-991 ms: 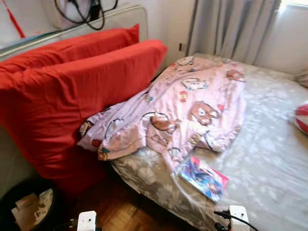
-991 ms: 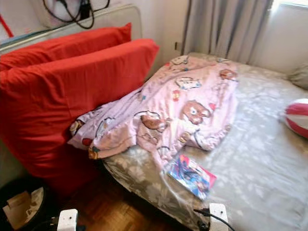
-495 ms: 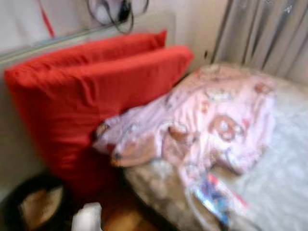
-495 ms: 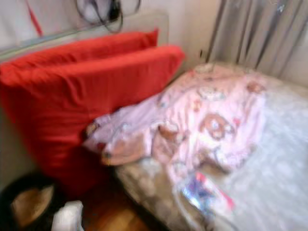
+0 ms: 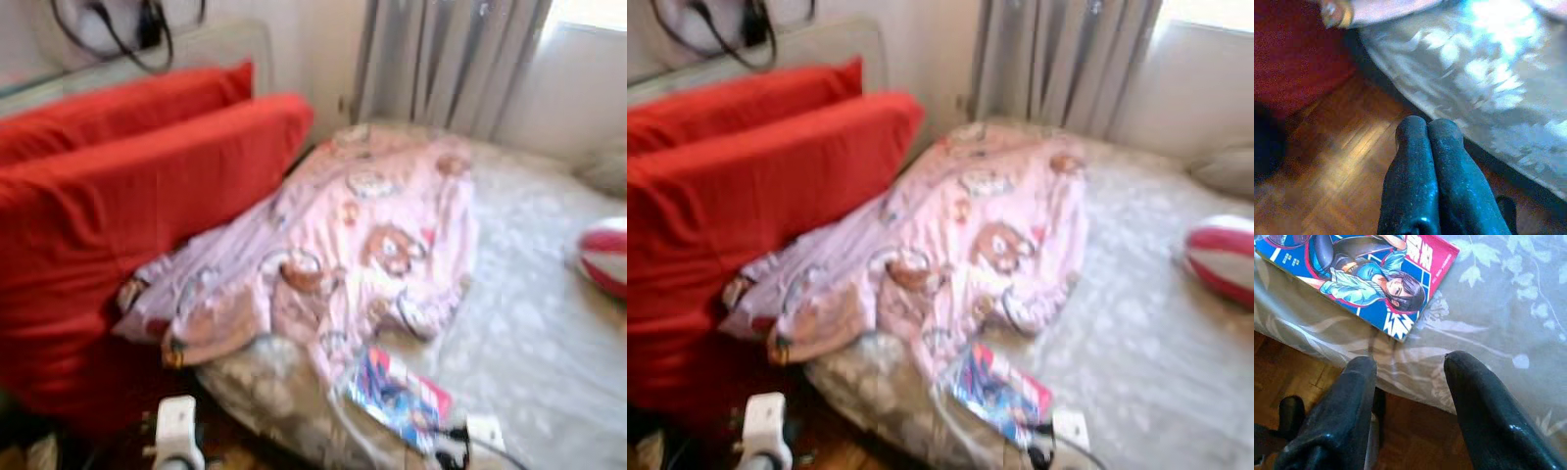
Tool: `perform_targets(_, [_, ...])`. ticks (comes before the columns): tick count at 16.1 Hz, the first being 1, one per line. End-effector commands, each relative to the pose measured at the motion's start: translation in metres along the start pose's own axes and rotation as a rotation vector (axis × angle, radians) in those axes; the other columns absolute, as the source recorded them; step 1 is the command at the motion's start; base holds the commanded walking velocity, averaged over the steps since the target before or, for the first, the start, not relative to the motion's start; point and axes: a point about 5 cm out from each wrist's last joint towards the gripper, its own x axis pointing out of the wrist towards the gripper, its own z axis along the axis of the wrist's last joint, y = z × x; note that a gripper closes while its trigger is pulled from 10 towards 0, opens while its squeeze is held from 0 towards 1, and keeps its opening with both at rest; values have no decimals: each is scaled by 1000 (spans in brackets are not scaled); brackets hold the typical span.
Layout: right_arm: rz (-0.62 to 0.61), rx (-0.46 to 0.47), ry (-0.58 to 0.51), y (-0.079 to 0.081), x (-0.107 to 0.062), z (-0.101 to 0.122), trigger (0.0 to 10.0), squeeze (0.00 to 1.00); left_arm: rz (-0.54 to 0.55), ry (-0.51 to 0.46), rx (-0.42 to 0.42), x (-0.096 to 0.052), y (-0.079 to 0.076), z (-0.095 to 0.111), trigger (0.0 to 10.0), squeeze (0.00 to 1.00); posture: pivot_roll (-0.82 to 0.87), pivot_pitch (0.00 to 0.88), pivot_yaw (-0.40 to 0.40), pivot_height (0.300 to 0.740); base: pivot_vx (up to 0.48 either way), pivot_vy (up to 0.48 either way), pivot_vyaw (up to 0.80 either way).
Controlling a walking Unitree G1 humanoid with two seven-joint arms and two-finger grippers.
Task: Clean up the room
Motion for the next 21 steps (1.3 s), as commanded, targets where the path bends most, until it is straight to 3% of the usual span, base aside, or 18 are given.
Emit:
perform_targets(1, [7, 13, -45, 0, 0, 5, 10000, 0, 16, -65, -31, 2, 4, 11, 10000, 0, 59, 0, 0, 740, 0, 0, 0])
perform_targets(7, [82, 61, -238, 5, -3, 19, 10000, 0, -22, -399, -48, 4, -1, 70, 10000, 0, 47, 0, 9, 740, 0, 0, 0])
perform_targets(8, [120, 37, -380, 19, 2, 66, 10000, 0, -27, -430, -52, 2, -1, 75, 10000, 0, 49, 0, 9, 740, 0, 0, 0])
perform_targets(9, [162, -4, -563, 39, -1, 128, 10000, 0, -37, -451, -51, 2, -3, 79, 10000, 0, 53, 0, 10, 740, 0, 0, 0])
perform_targets(11, [192, -51, -698, 51, -9, 153, 10000, 0, -71, -501, -30, -2, -10, 86, 10000, 0, 47, 0, 16, 740, 0, 0, 0])
perform_targets(15, [199, -27, -776, 54, -16, 155, 10000, 0, -104, -548, 7, -8, -13, 94, 10000, 0, 34, 0, 31, 740, 0, 0, 0])
perform_targets(21, [118, 13, -742, 44, -16, 132, 10000, 0, -94, -606, 15, -13, -9, 110, 10000, 0, 37, 0, 38, 740, 0, 0, 0])
